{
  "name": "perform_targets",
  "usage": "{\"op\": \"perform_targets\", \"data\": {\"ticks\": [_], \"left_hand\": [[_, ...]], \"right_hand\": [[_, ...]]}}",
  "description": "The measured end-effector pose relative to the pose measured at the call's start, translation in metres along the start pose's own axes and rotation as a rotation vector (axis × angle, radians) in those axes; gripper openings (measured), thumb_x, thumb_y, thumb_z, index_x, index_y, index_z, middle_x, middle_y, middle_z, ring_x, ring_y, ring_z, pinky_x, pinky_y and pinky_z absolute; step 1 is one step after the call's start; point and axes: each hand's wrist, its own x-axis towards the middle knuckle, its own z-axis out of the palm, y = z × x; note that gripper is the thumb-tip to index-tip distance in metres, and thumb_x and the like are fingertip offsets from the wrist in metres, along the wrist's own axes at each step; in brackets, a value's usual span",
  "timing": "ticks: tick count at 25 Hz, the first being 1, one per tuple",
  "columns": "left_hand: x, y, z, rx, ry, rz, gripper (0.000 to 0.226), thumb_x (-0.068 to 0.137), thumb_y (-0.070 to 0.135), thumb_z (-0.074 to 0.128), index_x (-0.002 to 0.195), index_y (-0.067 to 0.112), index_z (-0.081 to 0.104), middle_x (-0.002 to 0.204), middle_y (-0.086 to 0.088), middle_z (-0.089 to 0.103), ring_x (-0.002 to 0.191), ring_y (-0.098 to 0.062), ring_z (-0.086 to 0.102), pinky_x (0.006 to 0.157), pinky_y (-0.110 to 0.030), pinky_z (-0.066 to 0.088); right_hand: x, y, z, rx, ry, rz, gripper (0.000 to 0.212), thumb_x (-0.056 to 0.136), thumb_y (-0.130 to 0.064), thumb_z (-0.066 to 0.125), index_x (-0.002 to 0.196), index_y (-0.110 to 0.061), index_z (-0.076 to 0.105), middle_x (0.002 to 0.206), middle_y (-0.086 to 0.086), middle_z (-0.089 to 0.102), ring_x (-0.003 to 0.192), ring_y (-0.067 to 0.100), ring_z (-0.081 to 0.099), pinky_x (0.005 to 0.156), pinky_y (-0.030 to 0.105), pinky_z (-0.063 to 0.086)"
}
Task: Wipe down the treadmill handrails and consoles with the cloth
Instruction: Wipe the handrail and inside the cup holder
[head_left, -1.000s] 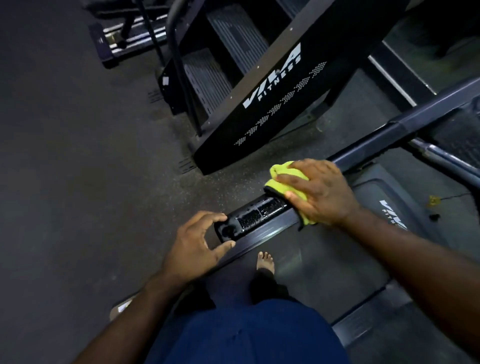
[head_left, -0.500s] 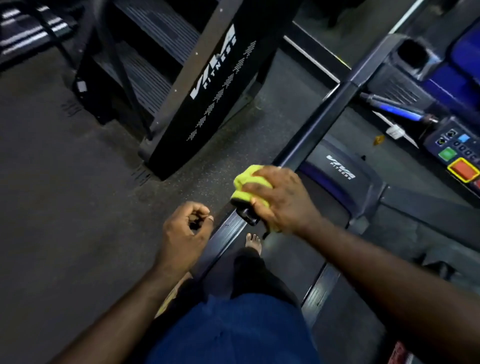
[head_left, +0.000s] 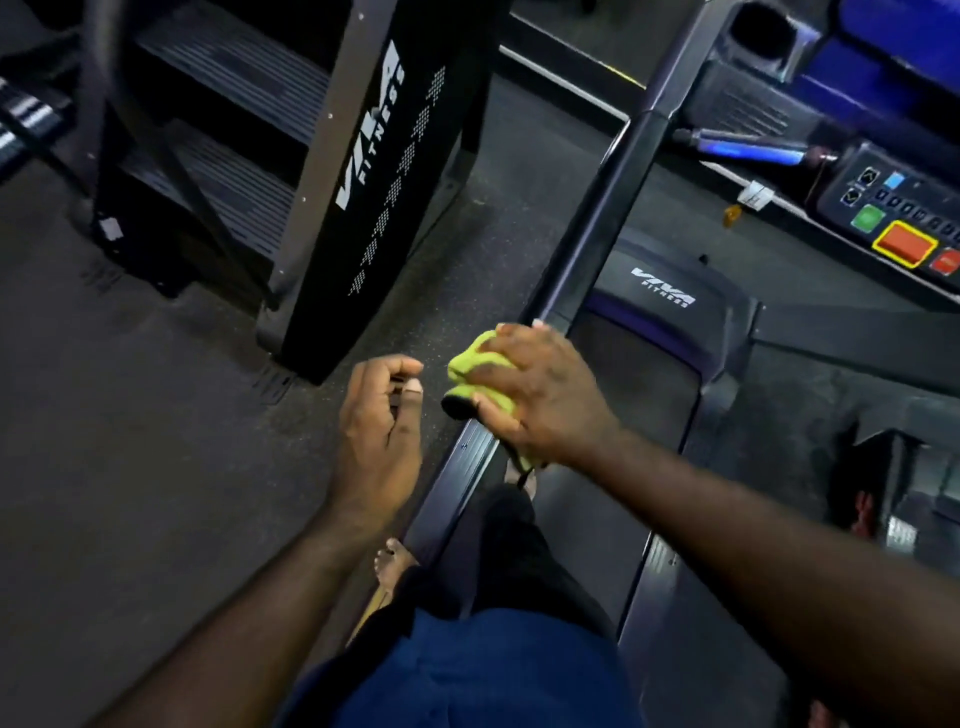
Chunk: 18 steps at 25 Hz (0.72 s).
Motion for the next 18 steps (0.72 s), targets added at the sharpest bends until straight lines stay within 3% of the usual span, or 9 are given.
{"op": "perform_targets", "data": {"ticks": [3, 6, 8, 10, 14, 16, 18], "left_hand": [[0.011, -0.009, -0.007, 0.026, 0.055, -0.007, 0.017, 0.104, 0.024, 0.051, 0.114, 0.036, 0.061, 0.118, 0.001, 0.058, 0.102, -0.021, 0.064, 0.085, -0.055, 0.059], [0.007, -0.014, 0.001, 0.032, 0.085, -0.079, 0.018, 0.105, 0.026, 0.051, 0.112, 0.040, 0.060, 0.116, 0.008, 0.058, 0.104, -0.023, 0.064, 0.085, -0.058, 0.058], [0.004, -0.008, 0.007, 0.014, 0.094, -0.061, 0.017, 0.106, 0.027, 0.051, 0.112, 0.040, 0.061, 0.115, 0.017, 0.056, 0.104, -0.022, 0.064, 0.084, -0.059, 0.059], [0.007, -0.002, 0.013, 0.011, 0.065, -0.060, 0.015, 0.107, 0.028, 0.050, 0.112, 0.037, 0.061, 0.115, 0.019, 0.054, 0.104, -0.020, 0.063, 0.084, -0.059, 0.058], [0.013, 0.003, 0.022, 0.014, 0.017, -0.069, 0.015, 0.106, 0.028, 0.050, 0.117, 0.031, 0.060, 0.120, 0.006, 0.054, 0.106, -0.018, 0.062, 0.090, -0.054, 0.058], [0.009, 0.010, 0.027, 0.019, -0.025, -0.081, 0.019, 0.105, 0.027, 0.051, 0.121, 0.028, 0.060, 0.124, -0.002, 0.057, 0.104, -0.013, 0.062, 0.094, -0.045, 0.058], [0.009, 0.020, 0.030, 0.026, -0.046, -0.056, 0.024, 0.103, 0.027, 0.051, 0.125, 0.025, 0.060, 0.125, -0.004, 0.060, 0.105, -0.005, 0.061, 0.096, -0.033, 0.055]], "right_hand": [[0.048, 0.063, -0.011, -0.071, 0.056, 0.310, 0.034, 0.095, -0.046, 0.056, 0.121, -0.032, 0.075, 0.133, -0.003, 0.064, 0.133, 0.028, 0.055, 0.114, 0.054, 0.036], [0.030, -0.012, 0.002, -0.044, 0.062, 0.596, 0.036, 0.095, -0.045, 0.056, 0.120, -0.025, 0.070, 0.143, 0.003, 0.058, 0.146, 0.030, 0.042, 0.120, 0.054, 0.031], [0.000, -0.069, 0.007, 0.000, 0.054, 0.516, 0.032, 0.097, -0.046, 0.055, 0.119, -0.025, 0.068, 0.143, 0.000, 0.057, 0.148, 0.028, 0.039, 0.120, 0.054, 0.029], [0.002, -0.057, 0.004, -0.005, 0.021, 0.391, 0.033, 0.098, -0.049, 0.054, 0.117, -0.027, 0.070, 0.138, -0.004, 0.058, 0.143, 0.025, 0.042, 0.119, 0.050, 0.030], [0.064, 0.052, -0.009, -0.095, 0.015, 0.590, 0.041, 0.100, -0.051, 0.051, 0.127, -0.025, 0.067, 0.151, -0.001, 0.048, 0.152, 0.029, 0.033, 0.124, 0.061, 0.023], [0.059, 0.037, -0.001, -0.075, 0.053, 0.695, 0.047, 0.100, -0.054, 0.052, 0.135, -0.024, 0.060, 0.160, 0.001, 0.040, 0.158, 0.032, 0.022, 0.125, 0.061, 0.020], [0.027, -0.024, 0.008, -0.030, 0.092, 0.741, 0.052, 0.100, -0.053, 0.052, 0.141, -0.022, 0.053, 0.165, 0.005, 0.033, 0.160, 0.035, 0.016, 0.125, 0.059, 0.021]]}}
